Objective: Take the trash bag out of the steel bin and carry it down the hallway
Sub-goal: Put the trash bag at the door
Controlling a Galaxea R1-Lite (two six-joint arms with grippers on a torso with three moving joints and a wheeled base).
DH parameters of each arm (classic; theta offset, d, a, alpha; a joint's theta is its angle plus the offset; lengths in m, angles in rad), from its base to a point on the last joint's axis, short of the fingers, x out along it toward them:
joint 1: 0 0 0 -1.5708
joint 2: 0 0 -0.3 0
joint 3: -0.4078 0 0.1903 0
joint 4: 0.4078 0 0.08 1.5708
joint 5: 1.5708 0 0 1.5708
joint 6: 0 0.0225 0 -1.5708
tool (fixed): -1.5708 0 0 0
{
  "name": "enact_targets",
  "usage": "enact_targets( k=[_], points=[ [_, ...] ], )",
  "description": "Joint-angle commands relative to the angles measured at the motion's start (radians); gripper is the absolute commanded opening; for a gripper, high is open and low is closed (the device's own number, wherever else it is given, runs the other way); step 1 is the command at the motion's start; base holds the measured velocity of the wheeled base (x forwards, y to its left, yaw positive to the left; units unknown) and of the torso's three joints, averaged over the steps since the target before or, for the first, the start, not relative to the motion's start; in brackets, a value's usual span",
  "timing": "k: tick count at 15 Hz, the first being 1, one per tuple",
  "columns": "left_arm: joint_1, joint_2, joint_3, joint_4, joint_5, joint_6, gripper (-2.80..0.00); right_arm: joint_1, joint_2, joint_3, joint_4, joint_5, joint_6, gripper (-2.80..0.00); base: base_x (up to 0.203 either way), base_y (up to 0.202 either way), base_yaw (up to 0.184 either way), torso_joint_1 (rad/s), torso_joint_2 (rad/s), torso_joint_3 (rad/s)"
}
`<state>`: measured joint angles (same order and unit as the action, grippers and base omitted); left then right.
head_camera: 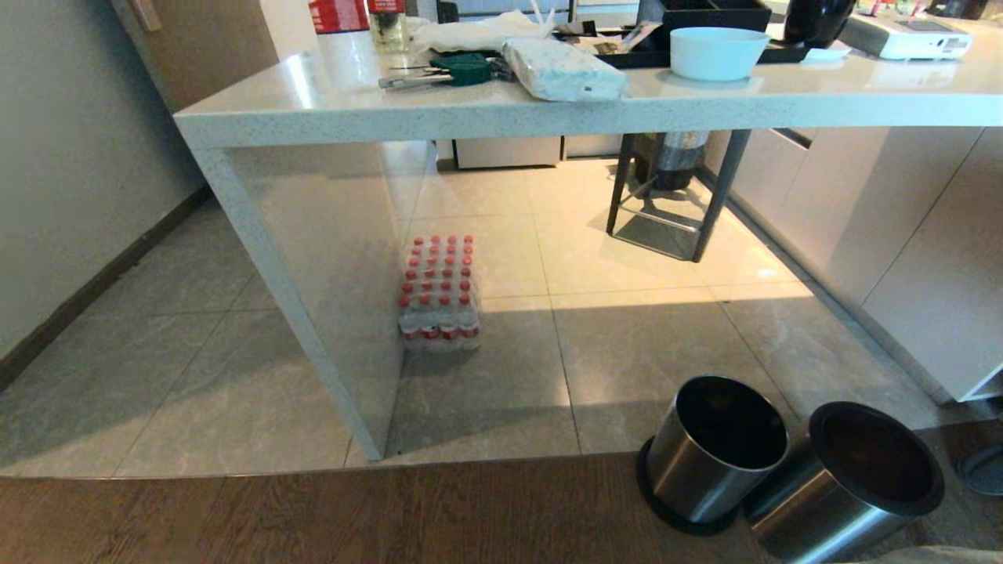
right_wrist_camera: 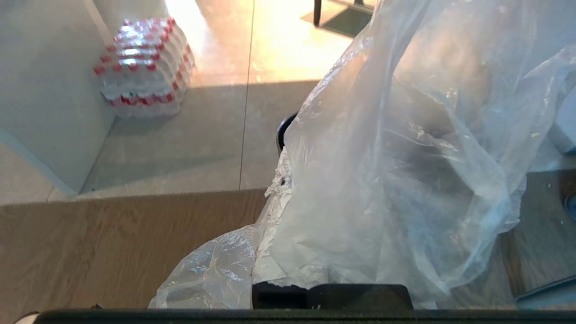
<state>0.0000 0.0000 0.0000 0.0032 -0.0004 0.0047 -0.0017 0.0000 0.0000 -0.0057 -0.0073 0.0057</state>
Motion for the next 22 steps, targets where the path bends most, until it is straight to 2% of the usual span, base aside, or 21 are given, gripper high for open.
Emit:
enact_targets(
  k=[1, 15, 22],
  points=[
    [0.0, 0.0, 0.0, 0.0, 0.0, 0.0, -2.8, 0.0, 0.002, 0.002, 0.0, 0.0, -0.003, -2.8, 0.0, 0.0, 0.0, 0.003, 0.0, 0.168],
    [0.0, 0.0, 0.0, 0.0, 0.0, -0.003, -2.8, 0.0, 0.002, 0.002, 0.0, 0.0, 0.0, -2.8, 0.0, 0.0, 0.0, 0.001, 0.0, 0.016],
    [0.0, 0.0, 0.0, 0.0, 0.0, -0.003, -2.8, 0.0, 0.002, 0.002, 0.0, 0.0, 0.0, -2.8, 0.0, 0.161, -0.003, 0.004, 0.0, 0.004]
  ],
)
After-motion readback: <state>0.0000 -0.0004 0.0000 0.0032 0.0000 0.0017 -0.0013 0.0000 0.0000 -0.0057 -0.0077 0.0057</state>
